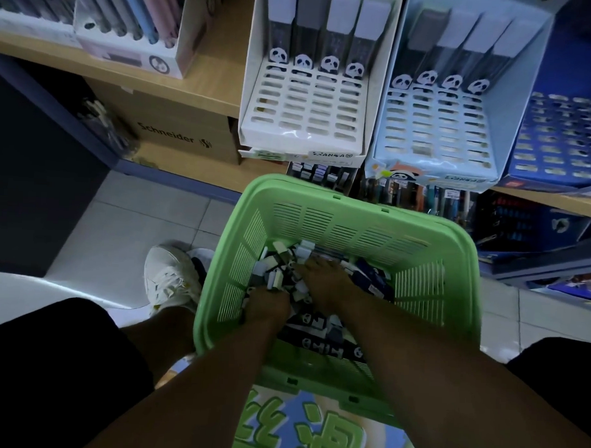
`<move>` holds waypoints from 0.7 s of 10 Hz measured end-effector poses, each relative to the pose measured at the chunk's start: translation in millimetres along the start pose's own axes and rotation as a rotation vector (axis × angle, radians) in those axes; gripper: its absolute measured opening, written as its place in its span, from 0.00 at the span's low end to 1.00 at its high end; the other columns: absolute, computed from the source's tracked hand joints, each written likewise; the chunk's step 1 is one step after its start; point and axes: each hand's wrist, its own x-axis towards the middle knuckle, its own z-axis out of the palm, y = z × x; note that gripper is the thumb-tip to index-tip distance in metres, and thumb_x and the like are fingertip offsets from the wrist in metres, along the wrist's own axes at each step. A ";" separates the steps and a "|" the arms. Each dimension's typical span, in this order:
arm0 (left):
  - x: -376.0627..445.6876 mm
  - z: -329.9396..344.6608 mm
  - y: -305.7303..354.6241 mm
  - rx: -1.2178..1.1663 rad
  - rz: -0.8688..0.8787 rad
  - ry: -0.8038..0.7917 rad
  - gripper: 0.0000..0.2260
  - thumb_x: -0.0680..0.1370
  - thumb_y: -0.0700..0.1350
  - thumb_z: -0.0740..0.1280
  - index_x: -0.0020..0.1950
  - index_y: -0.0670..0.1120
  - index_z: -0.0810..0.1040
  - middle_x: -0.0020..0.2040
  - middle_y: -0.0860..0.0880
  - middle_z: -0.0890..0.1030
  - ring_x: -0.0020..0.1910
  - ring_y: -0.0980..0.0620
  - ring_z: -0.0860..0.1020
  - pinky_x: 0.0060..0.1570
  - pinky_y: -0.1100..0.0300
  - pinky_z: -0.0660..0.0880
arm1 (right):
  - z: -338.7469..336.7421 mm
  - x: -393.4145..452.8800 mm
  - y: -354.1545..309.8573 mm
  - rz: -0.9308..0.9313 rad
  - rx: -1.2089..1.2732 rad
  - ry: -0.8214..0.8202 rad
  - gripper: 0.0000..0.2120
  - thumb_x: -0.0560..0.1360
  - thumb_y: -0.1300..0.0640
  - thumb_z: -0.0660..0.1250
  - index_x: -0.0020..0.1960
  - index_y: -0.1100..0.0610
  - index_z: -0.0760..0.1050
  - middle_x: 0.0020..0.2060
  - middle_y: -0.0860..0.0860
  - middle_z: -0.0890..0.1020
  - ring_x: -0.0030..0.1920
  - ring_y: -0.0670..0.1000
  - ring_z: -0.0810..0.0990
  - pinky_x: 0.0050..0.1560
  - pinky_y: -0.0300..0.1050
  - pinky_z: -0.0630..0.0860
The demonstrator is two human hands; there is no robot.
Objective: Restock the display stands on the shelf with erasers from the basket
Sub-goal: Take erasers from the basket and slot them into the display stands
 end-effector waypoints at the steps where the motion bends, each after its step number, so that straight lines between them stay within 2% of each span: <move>1: -10.4 -10.7 7.3 -0.474 -0.226 0.071 0.16 0.83 0.41 0.60 0.68 0.37 0.75 0.66 0.36 0.77 0.66 0.37 0.75 0.64 0.50 0.72 | 14.0 0.0 -2.0 0.036 -0.007 0.046 0.41 0.76 0.50 0.70 0.79 0.60 0.52 0.76 0.59 0.62 0.77 0.62 0.57 0.74 0.60 0.56; 2: -4.0 -5.3 4.2 -0.374 -0.196 0.062 0.16 0.81 0.42 0.62 0.65 0.34 0.76 0.63 0.35 0.78 0.64 0.37 0.76 0.62 0.50 0.74 | 12.9 -2.3 -4.8 0.020 -0.104 0.045 0.38 0.77 0.44 0.67 0.79 0.59 0.55 0.75 0.59 0.64 0.76 0.61 0.60 0.74 0.61 0.55; 3: -4.7 -2.6 5.3 -0.362 -0.195 0.074 0.17 0.80 0.41 0.64 0.61 0.29 0.76 0.61 0.32 0.79 0.59 0.36 0.78 0.58 0.48 0.75 | 29.3 -5.9 -7.5 0.023 -0.062 0.049 0.37 0.79 0.43 0.64 0.79 0.59 0.52 0.76 0.59 0.64 0.75 0.61 0.61 0.75 0.60 0.54; 4: -5.9 -2.9 6.0 -0.348 -0.205 0.030 0.16 0.81 0.42 0.63 0.62 0.32 0.77 0.61 0.36 0.79 0.60 0.38 0.78 0.57 0.53 0.74 | 31.2 -11.1 -9.2 0.042 0.067 0.066 0.36 0.79 0.46 0.65 0.78 0.60 0.54 0.74 0.59 0.66 0.74 0.60 0.62 0.74 0.55 0.57; 5: -8.6 -7.7 9.3 -0.469 -0.244 0.054 0.14 0.79 0.42 0.66 0.60 0.34 0.78 0.58 0.38 0.80 0.56 0.37 0.79 0.56 0.50 0.77 | 29.9 -17.5 -7.7 0.034 0.152 0.086 0.31 0.79 0.50 0.67 0.76 0.61 0.59 0.71 0.61 0.70 0.70 0.60 0.68 0.67 0.52 0.66; 6: -11.1 -8.0 10.0 -0.500 -0.275 0.086 0.14 0.78 0.43 0.67 0.60 0.36 0.78 0.57 0.38 0.81 0.53 0.38 0.80 0.54 0.48 0.79 | 27.1 -26.7 -6.1 0.044 0.277 0.144 0.22 0.78 0.54 0.67 0.69 0.59 0.67 0.63 0.59 0.75 0.61 0.58 0.75 0.51 0.47 0.70; 7: -16.2 -12.0 14.5 -0.547 -0.234 0.147 0.18 0.78 0.49 0.69 0.63 0.39 0.78 0.59 0.39 0.81 0.55 0.39 0.79 0.56 0.49 0.77 | 22.6 -31.2 -6.2 0.118 0.530 0.189 0.20 0.77 0.54 0.67 0.68 0.57 0.68 0.60 0.58 0.78 0.57 0.58 0.78 0.47 0.45 0.71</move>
